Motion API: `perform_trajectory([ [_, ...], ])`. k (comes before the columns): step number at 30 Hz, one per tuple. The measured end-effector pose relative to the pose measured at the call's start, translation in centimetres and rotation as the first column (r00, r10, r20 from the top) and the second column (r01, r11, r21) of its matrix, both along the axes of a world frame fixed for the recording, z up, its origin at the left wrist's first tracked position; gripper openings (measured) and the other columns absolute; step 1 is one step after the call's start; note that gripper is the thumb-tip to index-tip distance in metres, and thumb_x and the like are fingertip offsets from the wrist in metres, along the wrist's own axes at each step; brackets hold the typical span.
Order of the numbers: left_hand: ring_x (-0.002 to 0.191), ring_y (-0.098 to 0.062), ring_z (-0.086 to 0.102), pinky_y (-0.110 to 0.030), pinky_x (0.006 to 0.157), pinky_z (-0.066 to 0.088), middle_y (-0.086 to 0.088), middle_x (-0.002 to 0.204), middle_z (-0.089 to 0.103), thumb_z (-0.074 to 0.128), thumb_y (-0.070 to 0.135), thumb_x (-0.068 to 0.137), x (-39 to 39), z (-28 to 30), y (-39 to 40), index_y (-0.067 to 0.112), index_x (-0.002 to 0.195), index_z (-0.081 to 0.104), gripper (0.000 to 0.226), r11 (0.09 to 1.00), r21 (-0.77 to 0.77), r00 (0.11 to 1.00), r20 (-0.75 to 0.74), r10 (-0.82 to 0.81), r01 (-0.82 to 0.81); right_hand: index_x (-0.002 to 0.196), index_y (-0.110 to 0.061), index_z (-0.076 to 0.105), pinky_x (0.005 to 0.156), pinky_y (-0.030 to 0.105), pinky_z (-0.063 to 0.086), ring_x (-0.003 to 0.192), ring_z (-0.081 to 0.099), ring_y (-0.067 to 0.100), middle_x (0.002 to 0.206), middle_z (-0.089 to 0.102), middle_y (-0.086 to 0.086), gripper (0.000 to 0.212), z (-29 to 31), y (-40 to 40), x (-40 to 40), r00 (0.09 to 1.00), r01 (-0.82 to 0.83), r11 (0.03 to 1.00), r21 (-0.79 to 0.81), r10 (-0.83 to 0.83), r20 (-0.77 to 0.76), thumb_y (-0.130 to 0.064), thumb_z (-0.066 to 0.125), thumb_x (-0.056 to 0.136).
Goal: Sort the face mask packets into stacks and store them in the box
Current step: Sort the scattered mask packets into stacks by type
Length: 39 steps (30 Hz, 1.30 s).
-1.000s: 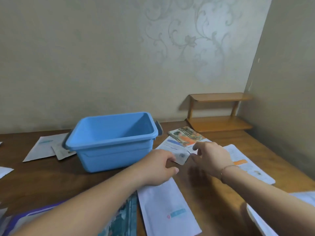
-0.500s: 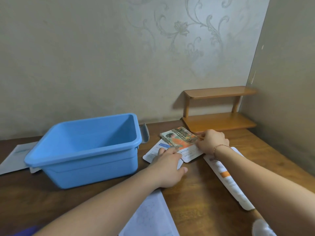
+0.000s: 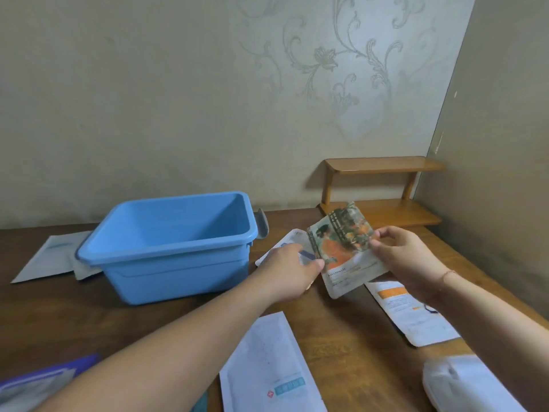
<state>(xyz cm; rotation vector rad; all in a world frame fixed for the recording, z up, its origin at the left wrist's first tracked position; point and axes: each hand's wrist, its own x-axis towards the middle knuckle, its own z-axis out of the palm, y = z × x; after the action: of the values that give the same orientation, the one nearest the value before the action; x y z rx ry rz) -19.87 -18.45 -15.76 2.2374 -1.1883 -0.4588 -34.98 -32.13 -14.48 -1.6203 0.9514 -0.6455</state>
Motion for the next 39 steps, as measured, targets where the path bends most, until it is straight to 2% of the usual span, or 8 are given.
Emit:
perform_trajectory([
  [3,0.111,-0.021,0.062,-0.041,0.095,0.053,-0.002,0.129,0.062,0.059,0.051,0.09,0.3,0.9,1.2,0.019,0.139,0.048,0.059,0.989,-0.13,0.946,-0.323,0.027,-0.072,0.094,-0.007,0.055,0.058,0.04,0.06,0.078,0.069,0.029,0.093,0.065,0.019,0.009,1.5,4.2,-4.5,0.992,-0.083,0.988,0.129,0.07,0.101,-0.013,0.05,0.099],
  [5,0.103,-0.027,0.067,-0.038,0.086,0.058,-0.01,0.118,0.068,0.063,0.034,0.094,-0.1,1.4,2.6,0.008,0.13,0.055,0.045,0.962,-0.24,0.788,-0.614,-0.046,-0.13,0.092,-0.008,0.055,0.052,0.035,0.056,0.073,0.068,0.025,0.09,0.068,0.018,0.011,2.3,7.7,-6.6,0.982,-0.169,0.959,0.228,0.143,0.125,-0.014,0.049,0.098],
  [8,0.091,-0.027,0.068,-0.04,0.09,0.056,-0.022,0.106,0.069,0.065,0.004,0.091,-0.5,2.7,6.0,-0.004,0.113,0.064,0.024,0.911,-0.357,0.661,-0.737,-0.14,-0.205,0.085,-0.01,0.054,0.055,0.034,0.059,0.071,0.065,0.025,0.084,0.066,0.017,0.009,2.8,12.7,-7.7,0.958,-0.255,0.899,0.356,0.184,0.222,-0.011,0.052,0.094],
  [12,0.058,-0.008,0.068,-0.023,0.05,0.056,-0.006,0.075,0.072,0.066,-0.002,0.087,0.8,4.3,12.4,0.005,0.1,0.069,0.015,0.944,-0.306,0.744,-0.658,-0.114,-0.126,0.092,-0.012,0.061,0.05,0.034,0.057,0.068,0.07,0.025,0.086,0.074,0.011,0.006,2.6,18.8,-7.2,0.951,-0.299,0.903,0.307,0.257,0.17,-0.011,0.062,0.086],
  [16,0.066,-0.016,0.068,-0.03,0.07,0.051,-0.009,0.078,0.075,0.07,0.0,0.085,3.6,4.0,19.1,0.007,0.096,0.071,0.013,0.96,-0.249,0.8,-0.598,-0.049,-0.128,0.121,-0.032,0.048,0.05,0.036,0.054,0.062,0.068,0.027,0.085,0.076,0.01,0.045,1.9,24.0,-5.0,0.898,-0.438,0.89,0.127,0.438,0.022,-0.01,0.067,0.087],
  [19,0.069,-0.015,0.068,-0.029,0.066,0.055,-0.012,0.085,0.076,0.071,0.002,0.085,5.1,2.9,22.3,0.007,0.099,0.073,0.015,0.969,-0.181,0.877,-0.476,0.062,-0.167,0.132,-0.034,0.037,0.044,0.032,0.048,0.051,0.063,0.03,0.075,0.074,0.009,0.054,0.9,26.9,-2.8,0.861,-0.509,0.858,0.075,0.509,0.011,-0.009,0.062,0.091],
  [25,0.094,-0.003,0.065,-0.02,0.084,0.048,0.01,0.099,0.075,0.071,0.022,0.088,6.6,0.4,23.8,0.025,0.098,0.079,0.012,0.991,-0.012,0.991,-0.041,0.13,-0.131,0.136,-0.041,0.023,0.035,0.021,0.036,0.032,0.049,0.012,0.05,0.064,-0.005,0.061,-1.3,29.0,-1.0,0.827,-0.549,0.836,-0.007,0.542,-0.149,-0.016,0.059,0.093],
  [39,0.096,-0.002,0.061,-0.02,0.084,0.045,0.013,0.103,0.071,0.068,0.024,0.088,7.0,-0.3,23.0,0.029,0.099,0.077,0.014,0.991,0.023,0.986,0.108,0.13,-0.133,0.132,-0.042,0.041,0.057,0.012,0.042,0.053,0.055,0.003,0.053,0.059,-0.004,0.053,-2.1,27.4,-1.0,0.704,-0.687,0.718,-0.11,0.621,-0.346,-0.031,0.067,0.087],
])
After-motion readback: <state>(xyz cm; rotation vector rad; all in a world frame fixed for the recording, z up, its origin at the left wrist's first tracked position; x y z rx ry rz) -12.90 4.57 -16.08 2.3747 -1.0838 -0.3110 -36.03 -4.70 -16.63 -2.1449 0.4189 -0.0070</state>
